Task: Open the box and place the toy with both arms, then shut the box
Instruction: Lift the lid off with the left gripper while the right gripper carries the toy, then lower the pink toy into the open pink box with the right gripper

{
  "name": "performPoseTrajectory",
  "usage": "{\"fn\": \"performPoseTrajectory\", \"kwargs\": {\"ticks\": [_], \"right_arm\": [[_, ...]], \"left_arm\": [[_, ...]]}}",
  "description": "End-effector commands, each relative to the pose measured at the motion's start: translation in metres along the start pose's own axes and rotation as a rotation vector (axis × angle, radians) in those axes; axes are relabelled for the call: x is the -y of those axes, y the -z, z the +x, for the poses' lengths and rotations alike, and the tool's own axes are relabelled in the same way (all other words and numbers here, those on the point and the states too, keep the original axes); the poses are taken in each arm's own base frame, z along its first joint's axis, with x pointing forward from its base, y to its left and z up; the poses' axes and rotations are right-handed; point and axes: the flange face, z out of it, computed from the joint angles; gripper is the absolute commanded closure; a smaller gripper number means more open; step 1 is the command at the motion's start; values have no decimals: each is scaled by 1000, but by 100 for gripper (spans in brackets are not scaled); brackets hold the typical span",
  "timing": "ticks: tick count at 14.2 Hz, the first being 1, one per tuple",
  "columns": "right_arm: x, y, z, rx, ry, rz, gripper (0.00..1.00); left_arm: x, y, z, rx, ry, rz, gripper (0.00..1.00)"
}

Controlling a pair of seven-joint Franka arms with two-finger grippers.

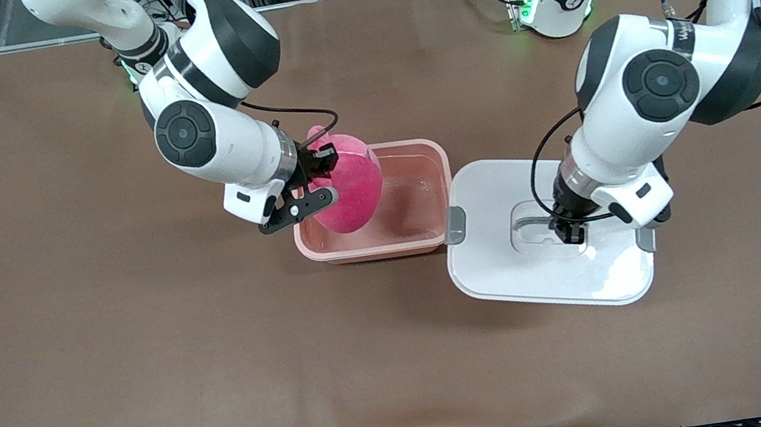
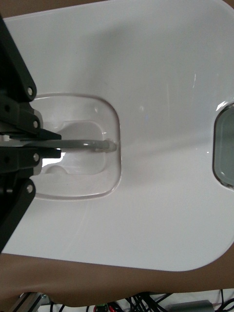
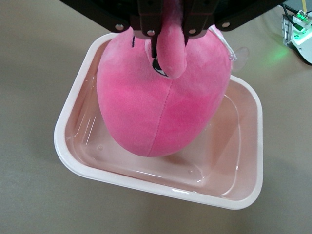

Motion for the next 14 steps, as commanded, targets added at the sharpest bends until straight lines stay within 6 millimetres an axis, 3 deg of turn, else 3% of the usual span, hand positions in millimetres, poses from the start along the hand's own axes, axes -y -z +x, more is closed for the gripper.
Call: {"fn": "performPoseTrajectory", "kwargs": {"ticks": [1, 5, 14], "right_arm": [[-2, -8, 13, 1, -31, 18, 100], [-5, -30, 19, 22, -36, 8, 100], [-26, -86, 41, 52, -75, -16, 100]], "left_arm": [[9, 7, 9, -4, -28, 11, 100], [9, 14, 19, -4, -28, 0, 100], [9, 13, 19, -5, -28, 4, 100]]}}
